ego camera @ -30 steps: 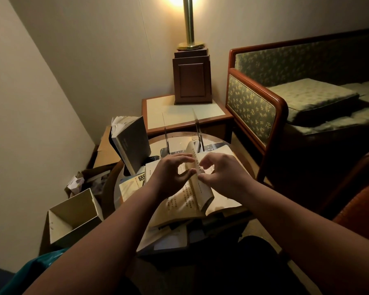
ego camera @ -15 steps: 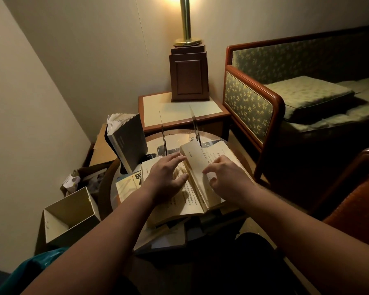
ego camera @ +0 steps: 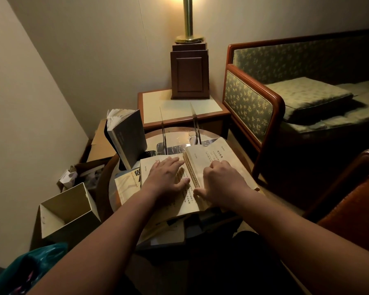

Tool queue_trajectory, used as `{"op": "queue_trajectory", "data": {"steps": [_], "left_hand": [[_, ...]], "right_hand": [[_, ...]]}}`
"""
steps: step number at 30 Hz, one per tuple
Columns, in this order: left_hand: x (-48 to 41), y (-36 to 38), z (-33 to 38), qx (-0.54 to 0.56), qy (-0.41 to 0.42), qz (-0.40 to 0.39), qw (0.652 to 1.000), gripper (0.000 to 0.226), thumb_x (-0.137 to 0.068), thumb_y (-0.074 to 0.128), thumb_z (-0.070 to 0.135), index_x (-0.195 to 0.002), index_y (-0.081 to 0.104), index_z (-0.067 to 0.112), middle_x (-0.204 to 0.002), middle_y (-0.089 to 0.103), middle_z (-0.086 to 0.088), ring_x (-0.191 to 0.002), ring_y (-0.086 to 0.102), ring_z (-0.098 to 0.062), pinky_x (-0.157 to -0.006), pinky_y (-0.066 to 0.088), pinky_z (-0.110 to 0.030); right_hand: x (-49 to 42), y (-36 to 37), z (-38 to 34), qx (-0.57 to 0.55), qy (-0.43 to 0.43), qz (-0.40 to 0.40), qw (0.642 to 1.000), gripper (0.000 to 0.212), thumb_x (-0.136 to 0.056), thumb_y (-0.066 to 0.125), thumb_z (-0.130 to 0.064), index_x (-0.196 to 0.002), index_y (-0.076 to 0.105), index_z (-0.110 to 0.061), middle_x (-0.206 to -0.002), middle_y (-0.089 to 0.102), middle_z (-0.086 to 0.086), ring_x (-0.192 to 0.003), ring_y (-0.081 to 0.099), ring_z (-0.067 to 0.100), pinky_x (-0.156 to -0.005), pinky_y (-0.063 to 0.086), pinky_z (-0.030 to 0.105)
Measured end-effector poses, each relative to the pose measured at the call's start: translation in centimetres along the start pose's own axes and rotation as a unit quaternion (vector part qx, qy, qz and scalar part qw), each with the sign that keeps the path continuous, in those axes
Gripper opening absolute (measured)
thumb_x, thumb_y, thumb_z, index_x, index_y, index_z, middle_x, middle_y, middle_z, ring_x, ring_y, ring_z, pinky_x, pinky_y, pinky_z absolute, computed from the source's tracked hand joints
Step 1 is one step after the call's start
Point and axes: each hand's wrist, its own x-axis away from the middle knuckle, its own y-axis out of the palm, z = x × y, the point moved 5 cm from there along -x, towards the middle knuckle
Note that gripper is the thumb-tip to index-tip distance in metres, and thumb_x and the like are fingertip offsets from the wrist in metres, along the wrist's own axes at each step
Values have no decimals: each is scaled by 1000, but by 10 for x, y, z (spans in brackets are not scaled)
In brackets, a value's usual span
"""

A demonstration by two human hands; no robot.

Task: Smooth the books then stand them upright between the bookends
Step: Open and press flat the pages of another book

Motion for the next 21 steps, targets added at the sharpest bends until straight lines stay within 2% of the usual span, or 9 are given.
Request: {"op": "queue_trajectory", "data": {"steps": [3,7,9,12,14,15,18,21], "left_hand": [[1,-1,1,-11,0,-2,1000,67,-94,49,59,-152,33,29,-162,27,3,-150,21,-20,-121,9,-47],[1,-3,3,-19,0,-13,1000,65,-95,47,59,-152,33,30,-162,26,3,-150,20,-21,-121,9,-47],[2,-3,4,-25,1,-17,1000,65,-95,46,59,-153,29,33,-163,24,3,-151,18,-21,-121,8,-47],[2,-3,5,-37,1,-36,999,63,-96,41,62,-153,22,42,-164,20,3,-152,14,-22,-121,6,-48],[3,-3,5,-44,1,-50,998,62,-97,39,62,-153,19,46,-164,18,2,-152,11,-24,-121,5,-49],[3,-4,5,-45,1,-54,998,61,-97,38,63,-153,19,47,-164,18,2,-152,11,-24,-121,4,-49],[4,-5,6,-43,-2,-61,997,59,-98,34,63,-152,18,48,-164,18,2,-151,11,-24,-120,5,-49],[3,-10,9,-27,-11,-73,997,56,-99,28,64,-152,22,48,-163,23,2,-150,16,-24,-120,7,-49]], "right_hand": [[-1,-2,-1,-12,6,2,1000,52,-86,59,-60,-116,61,-18,-112,61,3,-92,51,18,-75,47,28],[-1,-11,3,-59,13,3,998,37,-88,60,-53,-105,61,-21,-103,64,-2,-78,53,11,-60,38,19],[-1,-18,6,-94,15,7,995,32,-88,61,-47,-105,63,-20,-107,67,-2,-73,58,11,-55,40,14],[0,-28,12,-137,24,24,990,29,-90,61,-39,-106,67,-16,-116,69,1,-76,67,19,-53,46,13],[-1,-33,18,-159,34,28,986,28,-92,60,-37,-105,68,-13,-115,68,3,-81,69,23,-52,43,12],[-1,-36,21,-170,42,26,984,27,-92,61,-36,-105,69,-12,-112,68,3,-82,68,22,-53,43,12],[-1,-39,36,-233,83,21,969,19,-91,63,-29,-98,69,-12,-104,68,2,-80,66,17,-57,55,20],[-1,-39,54,-278,119,29,953,8,-89,65,-22,-91,67,-15,-105,66,2,-80,64,16,-54,52,19]]}}
